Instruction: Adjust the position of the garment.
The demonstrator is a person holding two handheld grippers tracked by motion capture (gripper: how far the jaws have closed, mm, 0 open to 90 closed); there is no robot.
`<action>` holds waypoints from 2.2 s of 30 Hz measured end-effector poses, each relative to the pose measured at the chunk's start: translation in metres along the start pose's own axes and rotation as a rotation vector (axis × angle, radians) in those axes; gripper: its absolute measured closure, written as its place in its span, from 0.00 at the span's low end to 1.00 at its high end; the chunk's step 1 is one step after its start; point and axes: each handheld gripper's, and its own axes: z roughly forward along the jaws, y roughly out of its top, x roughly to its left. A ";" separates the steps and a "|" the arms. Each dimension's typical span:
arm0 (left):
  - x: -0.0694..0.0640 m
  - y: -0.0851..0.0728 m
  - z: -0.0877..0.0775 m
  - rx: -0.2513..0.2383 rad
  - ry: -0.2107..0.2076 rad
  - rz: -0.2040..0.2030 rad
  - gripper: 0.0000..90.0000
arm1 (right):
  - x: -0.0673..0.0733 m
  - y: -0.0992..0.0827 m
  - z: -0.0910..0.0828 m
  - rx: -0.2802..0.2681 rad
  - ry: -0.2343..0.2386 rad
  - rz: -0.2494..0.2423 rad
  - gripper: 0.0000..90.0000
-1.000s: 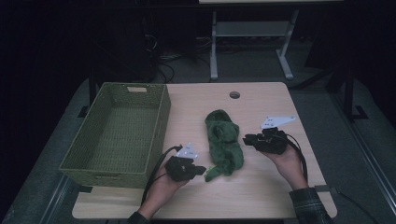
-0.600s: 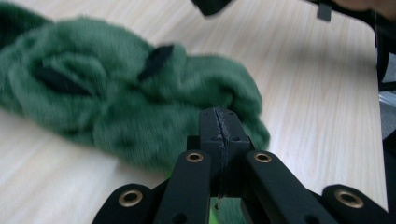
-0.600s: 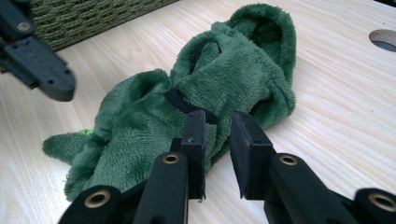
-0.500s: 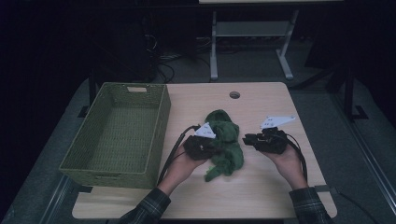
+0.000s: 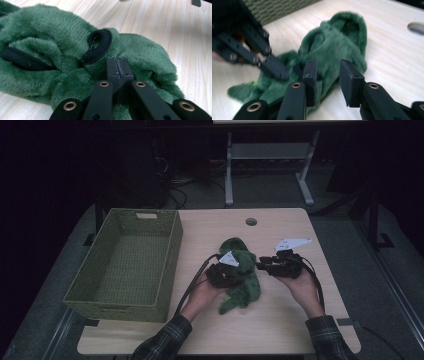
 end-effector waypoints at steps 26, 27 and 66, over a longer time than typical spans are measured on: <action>0.004 -0.010 0.012 0.035 -0.019 0.003 1.00 | -0.038 0.073 0.081 0.065 0.001 -0.018 0.62; 0.003 -0.010 0.012 0.034 -0.021 0.000 1.00 | -0.040 0.074 0.085 0.056 -0.014 -0.037 0.63; 0.001 -0.012 0.015 0.035 -0.009 0.010 1.00 | -0.016 0.078 0.011 0.003 0.007 -0.087 0.95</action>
